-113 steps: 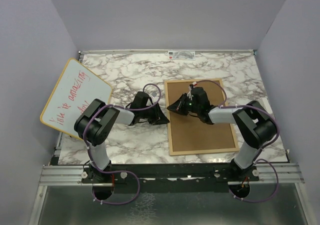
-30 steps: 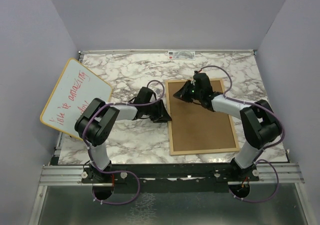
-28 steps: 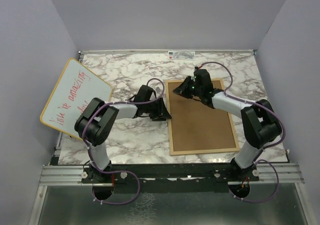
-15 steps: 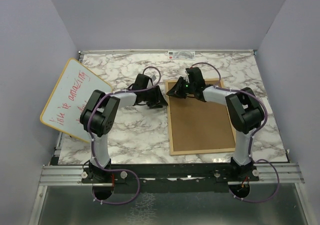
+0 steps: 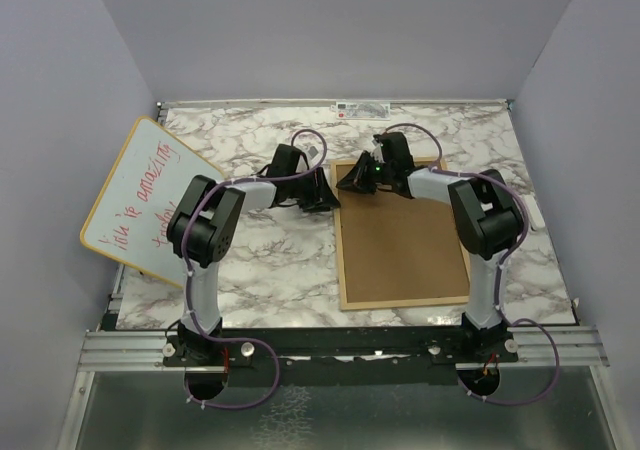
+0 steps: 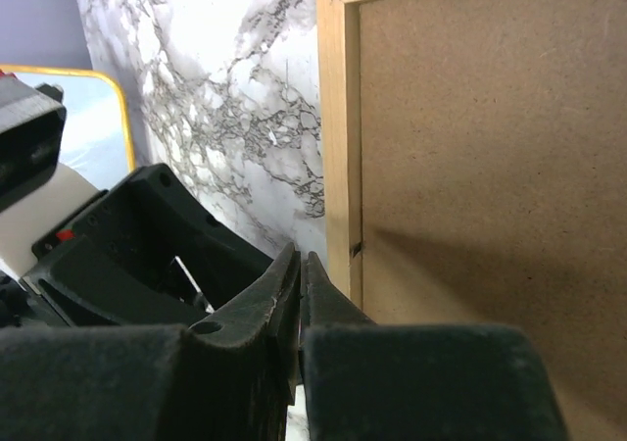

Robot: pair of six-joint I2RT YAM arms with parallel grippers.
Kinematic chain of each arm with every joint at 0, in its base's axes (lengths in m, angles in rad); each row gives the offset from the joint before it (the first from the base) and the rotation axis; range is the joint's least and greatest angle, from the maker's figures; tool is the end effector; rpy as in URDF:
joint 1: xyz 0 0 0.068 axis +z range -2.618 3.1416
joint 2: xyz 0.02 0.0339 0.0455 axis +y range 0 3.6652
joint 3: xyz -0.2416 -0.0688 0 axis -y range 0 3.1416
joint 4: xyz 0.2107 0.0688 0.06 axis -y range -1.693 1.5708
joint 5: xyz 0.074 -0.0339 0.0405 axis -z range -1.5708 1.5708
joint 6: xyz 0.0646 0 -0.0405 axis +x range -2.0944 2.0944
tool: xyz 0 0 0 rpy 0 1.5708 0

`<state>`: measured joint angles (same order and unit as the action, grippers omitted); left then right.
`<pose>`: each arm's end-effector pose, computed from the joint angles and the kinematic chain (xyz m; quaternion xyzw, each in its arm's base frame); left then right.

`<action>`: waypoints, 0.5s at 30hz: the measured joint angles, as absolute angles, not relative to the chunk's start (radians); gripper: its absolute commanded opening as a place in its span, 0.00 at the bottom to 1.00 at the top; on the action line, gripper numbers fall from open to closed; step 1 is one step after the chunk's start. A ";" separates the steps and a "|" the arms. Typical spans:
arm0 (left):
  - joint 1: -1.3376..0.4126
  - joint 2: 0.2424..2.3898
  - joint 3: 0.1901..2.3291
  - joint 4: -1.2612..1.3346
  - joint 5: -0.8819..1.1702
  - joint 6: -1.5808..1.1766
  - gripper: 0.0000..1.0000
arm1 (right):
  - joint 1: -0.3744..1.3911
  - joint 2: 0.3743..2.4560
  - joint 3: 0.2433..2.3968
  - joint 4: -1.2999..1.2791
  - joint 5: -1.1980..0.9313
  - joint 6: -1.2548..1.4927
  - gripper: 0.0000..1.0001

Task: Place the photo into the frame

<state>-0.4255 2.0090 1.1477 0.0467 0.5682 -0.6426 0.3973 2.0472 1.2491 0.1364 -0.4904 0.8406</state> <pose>0.3440 -0.1941 0.1181 0.0062 0.8981 -0.4046 0.1724 0.3794 0.1922 0.1387 0.0876 0.8737 0.4248 0.2204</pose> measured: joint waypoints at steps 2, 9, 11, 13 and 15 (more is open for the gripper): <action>-0.426 2.025 1.160 0.047 0.569 -0.637 0.36 | 0.397 2.056 1.249 0.137 -0.497 0.836 0.07; -0.419 2.072 1.187 0.031 0.573 -0.624 0.22 | 0.398 2.079 1.249 0.140 -0.516 0.830 0.07; -0.419 2.074 1.188 0.029 0.574 -0.624 0.20 | 0.398 2.082 1.249 0.140 -0.516 0.827 0.07; -0.419 2.075 1.189 0.028 0.575 -0.625 0.18 | 0.398 2.083 1.249 0.139 -0.516 0.822 0.07; -0.419 2.076 1.189 0.028 0.576 -0.627 0.17 | 0.398 2.084 1.249 0.139 -0.515 0.819 0.07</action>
<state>-0.4187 2.0758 1.1893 0.0277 0.5758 -0.6266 0.3981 2.0838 1.2488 0.1390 -0.5148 0.8192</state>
